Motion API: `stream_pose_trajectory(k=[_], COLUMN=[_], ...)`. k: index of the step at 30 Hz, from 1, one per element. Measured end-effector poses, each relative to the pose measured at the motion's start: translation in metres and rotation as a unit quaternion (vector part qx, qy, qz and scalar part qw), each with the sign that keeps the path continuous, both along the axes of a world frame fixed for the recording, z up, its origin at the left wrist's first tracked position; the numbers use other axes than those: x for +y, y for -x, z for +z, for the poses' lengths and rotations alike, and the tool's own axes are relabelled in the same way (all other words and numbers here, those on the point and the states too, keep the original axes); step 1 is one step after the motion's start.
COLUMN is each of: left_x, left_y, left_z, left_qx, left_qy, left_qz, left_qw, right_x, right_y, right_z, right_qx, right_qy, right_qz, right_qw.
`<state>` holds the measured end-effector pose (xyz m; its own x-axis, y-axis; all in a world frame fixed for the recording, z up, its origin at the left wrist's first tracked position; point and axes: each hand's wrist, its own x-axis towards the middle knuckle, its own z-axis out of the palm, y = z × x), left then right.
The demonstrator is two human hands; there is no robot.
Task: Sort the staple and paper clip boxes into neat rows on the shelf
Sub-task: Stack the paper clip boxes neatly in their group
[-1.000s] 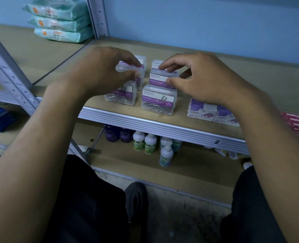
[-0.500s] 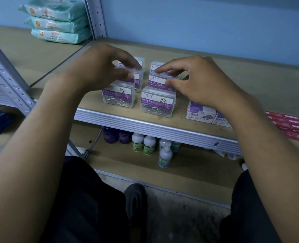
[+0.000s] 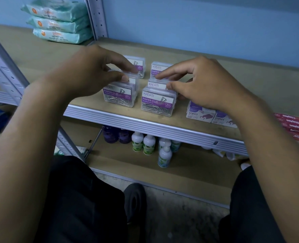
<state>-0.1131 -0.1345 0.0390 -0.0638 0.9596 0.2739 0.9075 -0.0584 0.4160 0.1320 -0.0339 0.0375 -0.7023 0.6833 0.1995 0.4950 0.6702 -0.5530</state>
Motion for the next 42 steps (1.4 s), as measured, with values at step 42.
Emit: stream_pose_trajectory(k=[42], left_x=[0.003], left_y=[-0.010], left_z=[0.002], left_qx=[-0.017], left_qy=[0.119], left_qz=[-0.026], left_qw=[0.992], right_x=[-0.009], right_y=[0.021], right_z=[0.007], right_qx=[-0.131], right_qy=[-0.028], right_qz=[0.031], right_qw=[0.991])
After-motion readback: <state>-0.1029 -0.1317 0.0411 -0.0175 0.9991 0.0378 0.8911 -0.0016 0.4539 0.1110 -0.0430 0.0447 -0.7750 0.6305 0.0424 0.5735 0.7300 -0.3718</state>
